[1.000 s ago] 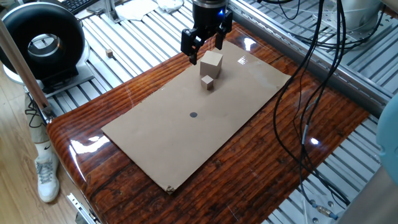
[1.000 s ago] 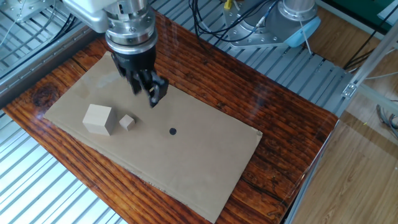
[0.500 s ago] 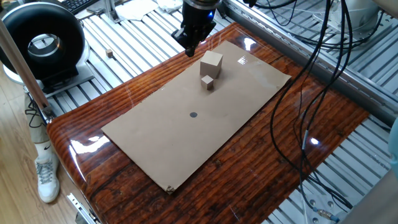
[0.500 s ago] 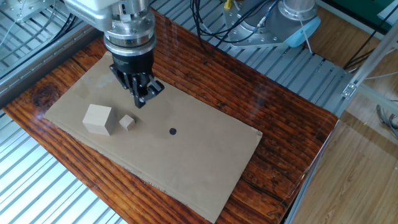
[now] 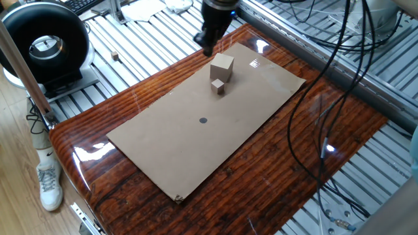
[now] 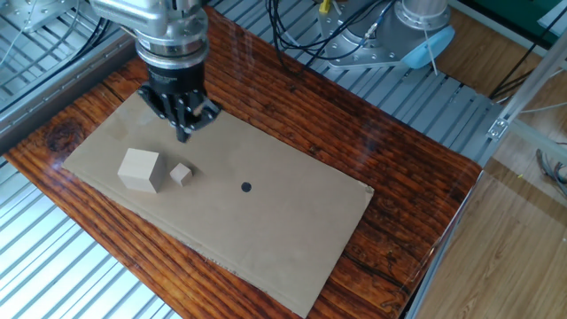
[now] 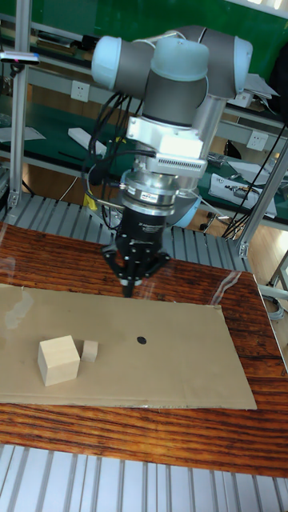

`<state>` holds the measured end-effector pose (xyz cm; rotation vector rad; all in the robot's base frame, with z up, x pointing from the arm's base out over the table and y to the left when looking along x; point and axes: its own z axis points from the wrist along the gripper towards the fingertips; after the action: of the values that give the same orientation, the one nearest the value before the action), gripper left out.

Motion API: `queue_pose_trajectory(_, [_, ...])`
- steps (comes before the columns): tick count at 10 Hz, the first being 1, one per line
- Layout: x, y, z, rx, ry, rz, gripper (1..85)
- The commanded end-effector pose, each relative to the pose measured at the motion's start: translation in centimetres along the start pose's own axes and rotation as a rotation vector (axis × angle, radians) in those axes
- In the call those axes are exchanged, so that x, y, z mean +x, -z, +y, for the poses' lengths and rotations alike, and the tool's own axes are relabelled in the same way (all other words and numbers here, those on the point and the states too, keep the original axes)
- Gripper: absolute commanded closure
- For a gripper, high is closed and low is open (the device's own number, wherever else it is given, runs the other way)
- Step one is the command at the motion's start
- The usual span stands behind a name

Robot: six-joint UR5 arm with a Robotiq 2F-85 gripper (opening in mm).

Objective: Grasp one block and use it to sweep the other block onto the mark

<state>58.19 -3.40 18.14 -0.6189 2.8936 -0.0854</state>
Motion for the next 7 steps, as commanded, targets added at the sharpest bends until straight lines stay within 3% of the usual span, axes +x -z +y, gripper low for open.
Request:
queue_pose_trajectory(1, [1.9,0.2,-3.3,0.094,0.271,0.048,84.3])
queue_pose_trajectory(2, [2.6,0.0,-3.9,0.111,0.306,0.058,84.3])
queue_pose_trajectory(4, [1.6,-0.8,-4.4,0.129,0.33,0.016,84.3])
queue_pose_trajectory(7, [1.9,-0.9,-4.3,0.122,0.309,0.019,84.3])
